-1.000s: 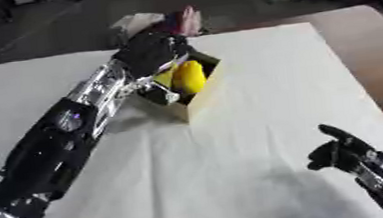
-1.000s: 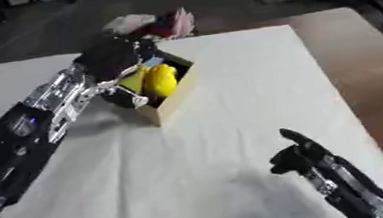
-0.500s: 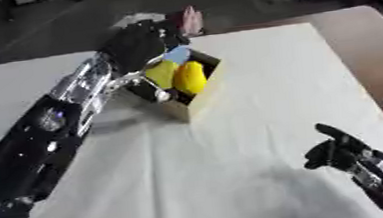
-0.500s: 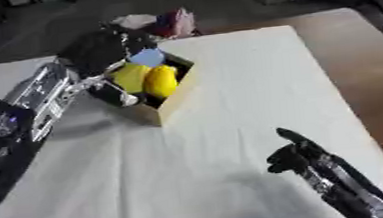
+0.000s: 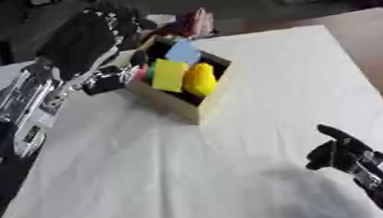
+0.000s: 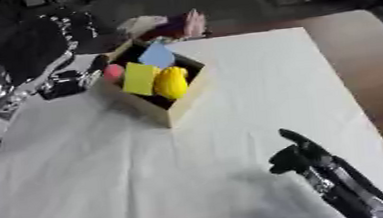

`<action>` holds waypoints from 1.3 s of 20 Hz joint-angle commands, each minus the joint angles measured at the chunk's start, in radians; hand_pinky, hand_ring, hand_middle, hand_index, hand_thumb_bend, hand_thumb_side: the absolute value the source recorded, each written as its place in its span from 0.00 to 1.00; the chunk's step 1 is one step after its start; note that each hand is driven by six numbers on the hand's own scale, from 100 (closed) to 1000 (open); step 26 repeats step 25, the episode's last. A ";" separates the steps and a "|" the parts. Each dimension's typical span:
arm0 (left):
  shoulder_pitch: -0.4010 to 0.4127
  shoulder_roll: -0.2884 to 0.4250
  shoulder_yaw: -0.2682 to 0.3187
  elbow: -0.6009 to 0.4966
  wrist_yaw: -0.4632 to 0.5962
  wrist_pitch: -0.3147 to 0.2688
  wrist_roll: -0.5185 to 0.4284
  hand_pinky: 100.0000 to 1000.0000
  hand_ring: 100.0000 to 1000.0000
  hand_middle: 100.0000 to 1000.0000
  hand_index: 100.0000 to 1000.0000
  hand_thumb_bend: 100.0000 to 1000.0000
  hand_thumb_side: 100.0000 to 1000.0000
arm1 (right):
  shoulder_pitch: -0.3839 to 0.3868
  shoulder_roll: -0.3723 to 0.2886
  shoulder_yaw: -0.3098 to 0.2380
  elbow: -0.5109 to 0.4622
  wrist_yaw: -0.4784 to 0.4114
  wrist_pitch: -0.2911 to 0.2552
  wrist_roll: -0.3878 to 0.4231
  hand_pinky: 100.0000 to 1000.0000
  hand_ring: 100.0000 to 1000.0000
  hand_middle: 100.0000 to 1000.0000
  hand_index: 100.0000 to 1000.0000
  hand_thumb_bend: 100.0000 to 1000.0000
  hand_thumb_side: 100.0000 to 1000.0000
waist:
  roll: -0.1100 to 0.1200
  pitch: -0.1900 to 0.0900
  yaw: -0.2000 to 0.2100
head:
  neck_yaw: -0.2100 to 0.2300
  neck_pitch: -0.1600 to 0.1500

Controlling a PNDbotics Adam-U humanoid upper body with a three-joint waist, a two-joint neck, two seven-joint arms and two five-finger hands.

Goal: Pick up objects on the table and place them in the box.

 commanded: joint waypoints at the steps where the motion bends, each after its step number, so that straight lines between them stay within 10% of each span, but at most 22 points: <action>1: 0.042 -0.042 0.049 -0.098 0.055 0.023 0.055 0.73 0.64 0.63 0.79 0.00 0.18 | -0.005 -0.024 -0.014 -0.030 -0.003 -0.002 -0.019 0.68 0.62 0.61 1.00 0.00 0.73 | -0.001 -0.011 0.014 | -0.011 -0.008; 10: 0.283 -0.264 0.193 -0.063 0.203 0.164 0.148 0.70 0.60 0.59 0.75 0.00 0.44 | -0.001 -0.035 -0.014 -0.044 -0.029 -0.014 -0.048 0.67 0.60 0.59 1.00 0.00 0.61 | -0.031 -0.030 0.080 | -0.003 0.019; 15: 0.425 -0.382 0.171 -0.099 0.291 0.180 0.142 0.70 0.59 0.60 0.75 0.00 0.51 | 0.014 -0.042 0.002 -0.032 -0.035 -0.017 -0.058 0.66 0.58 0.57 1.00 0.00 0.56 | -0.053 -0.063 0.090 | 0.011 0.077; 26: 0.665 -0.335 0.146 -0.262 0.814 0.135 0.040 0.69 0.58 0.59 0.75 0.00 0.52 | 0.042 -0.040 0.026 -0.011 -0.036 -0.008 -0.076 0.65 0.57 0.56 1.00 0.00 0.52 | -0.060 -0.115 0.099 | 0.039 0.147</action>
